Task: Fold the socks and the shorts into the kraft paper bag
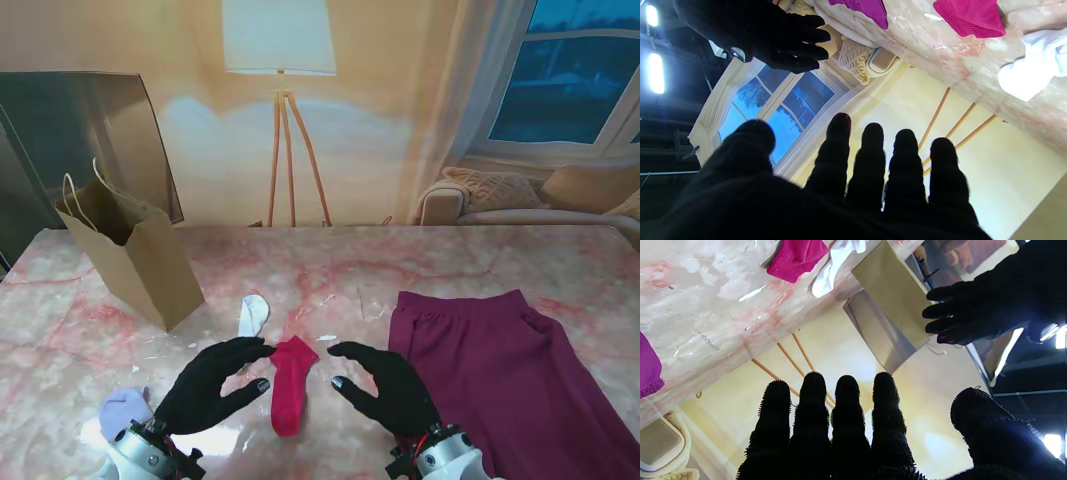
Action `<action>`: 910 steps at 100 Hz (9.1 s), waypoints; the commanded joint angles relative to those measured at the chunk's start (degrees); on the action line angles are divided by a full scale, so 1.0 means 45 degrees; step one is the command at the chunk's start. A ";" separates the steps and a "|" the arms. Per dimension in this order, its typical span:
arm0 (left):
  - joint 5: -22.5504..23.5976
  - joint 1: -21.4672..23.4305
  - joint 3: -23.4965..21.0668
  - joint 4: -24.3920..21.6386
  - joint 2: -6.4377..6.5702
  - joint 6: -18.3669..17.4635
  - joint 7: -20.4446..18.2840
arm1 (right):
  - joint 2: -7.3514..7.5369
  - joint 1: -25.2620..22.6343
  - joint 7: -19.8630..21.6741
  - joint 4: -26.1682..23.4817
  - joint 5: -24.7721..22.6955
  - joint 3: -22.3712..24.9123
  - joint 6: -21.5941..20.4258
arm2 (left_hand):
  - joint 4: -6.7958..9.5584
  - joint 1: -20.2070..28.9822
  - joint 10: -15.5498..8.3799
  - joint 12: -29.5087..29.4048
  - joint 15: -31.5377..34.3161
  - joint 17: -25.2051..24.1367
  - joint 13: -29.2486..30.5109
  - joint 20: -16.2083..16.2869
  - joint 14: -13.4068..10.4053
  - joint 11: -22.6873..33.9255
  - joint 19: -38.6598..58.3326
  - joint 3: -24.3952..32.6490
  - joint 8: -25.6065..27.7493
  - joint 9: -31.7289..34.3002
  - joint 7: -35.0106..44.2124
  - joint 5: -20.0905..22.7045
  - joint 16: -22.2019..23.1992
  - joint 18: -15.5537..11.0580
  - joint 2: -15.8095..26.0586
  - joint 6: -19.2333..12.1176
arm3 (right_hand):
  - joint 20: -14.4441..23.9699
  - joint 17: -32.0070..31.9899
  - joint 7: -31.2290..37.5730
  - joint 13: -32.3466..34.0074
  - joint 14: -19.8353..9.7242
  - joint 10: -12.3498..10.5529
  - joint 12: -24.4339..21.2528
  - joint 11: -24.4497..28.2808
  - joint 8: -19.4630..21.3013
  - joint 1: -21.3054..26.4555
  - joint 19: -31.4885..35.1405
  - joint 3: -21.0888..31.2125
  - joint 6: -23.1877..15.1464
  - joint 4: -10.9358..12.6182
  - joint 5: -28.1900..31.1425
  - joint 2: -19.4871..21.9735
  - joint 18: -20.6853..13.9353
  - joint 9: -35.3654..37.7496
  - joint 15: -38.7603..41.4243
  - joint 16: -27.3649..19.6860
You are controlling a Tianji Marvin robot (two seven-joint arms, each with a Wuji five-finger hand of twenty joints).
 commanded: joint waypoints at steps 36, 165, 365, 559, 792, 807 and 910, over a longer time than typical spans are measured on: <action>0.0056 -0.3367 0.1846 0.1039 0.0303 0.2086 -0.1477 | 0.0045 -0.0094 0.0376 -0.0017 0.0062 0.0057 0.0202 | -0.2600 0.3484 -0.0499 0.0265 0.0668 0.0764 0.1155 0.0744 -0.0645 0.0732 0.1527 0.5861 -0.0255 0.0932 0.1397 0.0292 0.0367 -0.1163 -0.2384 -0.0627 | -0.0085 -0.0034 -0.0011 -0.0254 -0.0250 -0.0081 0.0034 0.0133 0.0021 -0.0105 0.0291 -0.0126 -0.0205 -0.0445 -0.0170 -0.0009 -0.0044 -0.0239 -0.0078 -0.0005; 0.1630 -1.1525 0.9094 0.9640 -0.0363 0.5069 0.0413 | 0.0060 -0.0002 0.0788 0.0275 0.0448 0.0335 0.0228 | -0.3318 0.1634 -0.1538 0.6649 0.4328 -0.0332 0.0683 0.1835 0.0017 0.5064 0.3836 0.9612 0.0486 0.1218 0.4711 0.0117 0.5066 0.0822 -0.6194 -0.1616 | 0.0287 0.0054 0.0141 0.0031 -0.0016 -0.0154 0.0246 0.0576 0.0128 0.0037 0.0637 0.0000 -0.0313 -0.0487 0.0021 -0.0047 0.0511 0.0060 0.0092 0.0277; 0.0972 -1.0550 0.7904 0.8416 -0.0134 0.4397 -0.0562 | 0.0060 0.0230 0.1063 0.0817 0.0965 0.0387 -0.0117 | -0.5128 0.2343 -0.1911 0.4827 0.5242 0.1726 0.6531 0.2866 -0.0748 0.2449 0.6207 0.8973 0.1616 0.8940 1.4006 0.2987 0.4086 0.1240 -0.9211 -0.5939 | 0.0555 0.0130 0.0335 0.0182 0.0047 -0.0234 0.0490 0.1080 0.0195 0.0070 0.0702 0.0159 -0.0507 -0.0533 0.0273 -0.0103 0.0503 0.0480 0.0141 0.0502; 0.3739 -0.7607 0.5669 0.6960 -0.0005 0.3857 0.3561 | 0.0059 0.0604 0.1126 0.1141 0.1140 -0.0008 -0.0138 | -0.5456 0.2768 -0.2965 0.8799 0.6805 0.2031 0.6694 0.2993 -0.0835 0.2390 0.6706 0.8687 0.4324 0.9297 0.9228 -0.0077 0.6806 0.1060 -1.0417 -0.2685 | 0.0576 0.0234 0.0364 0.0245 0.0066 -0.0231 0.0606 0.1145 0.0196 0.0100 0.0770 0.0131 -0.0543 -0.0537 0.0324 -0.0087 0.0436 0.0612 0.0165 0.0535; 0.5591 -0.5994 0.6320 0.4647 0.0433 0.5760 0.2511 | 0.0093 0.0775 0.1424 0.1449 0.1419 -0.0193 -0.0197 | -0.5057 0.1480 -0.2043 0.9603 0.8507 0.1855 0.7738 0.3950 0.0069 0.6695 0.7155 0.7335 0.3682 1.0022 1.2184 0.3708 0.7952 0.2228 -0.9529 -0.5152 | 0.0861 0.0324 0.0551 0.0381 0.0156 -0.0243 0.0685 0.1192 0.0276 0.0189 0.0987 0.0099 -0.0696 -0.0545 0.0617 -0.0048 0.0640 0.0869 0.0207 0.0586; 0.5811 -0.5795 0.6516 0.4278 0.0464 0.6004 0.2442 | 0.0092 0.0780 0.1428 0.1465 0.1433 -0.0196 -0.0211 | -0.5063 0.1543 -0.1983 0.9494 0.8513 0.1876 0.7666 0.4003 0.0073 0.6706 0.7251 0.7199 0.3558 0.9975 1.2140 0.3759 0.7940 0.2226 -0.9549 -0.5173 | 0.0864 0.0325 0.0549 0.0390 0.0130 -0.0245 0.0691 0.1192 0.0275 0.0183 0.0987 0.0088 -0.0709 -0.0549 0.0612 -0.0046 0.0642 0.0867 0.0211 0.0589; 0.5509 -0.5403 0.7793 0.3767 0.0588 0.6335 0.1394 | 0.0066 0.0722 0.1348 0.1449 0.1469 -0.0102 -0.0095 | -0.4916 0.1401 -0.2143 0.6747 0.8813 0.3431 0.9549 0.3969 -0.0218 0.6882 0.9027 0.7127 0.1865 1.1013 1.2155 0.4333 0.6876 0.1707 -0.9632 -0.4422 | 0.0864 0.0316 0.0538 0.0367 0.0143 -0.0253 0.0690 0.1180 0.0264 0.0192 0.0970 0.0098 -0.0693 -0.0552 0.0603 -0.0055 0.0638 0.0842 0.0203 0.0584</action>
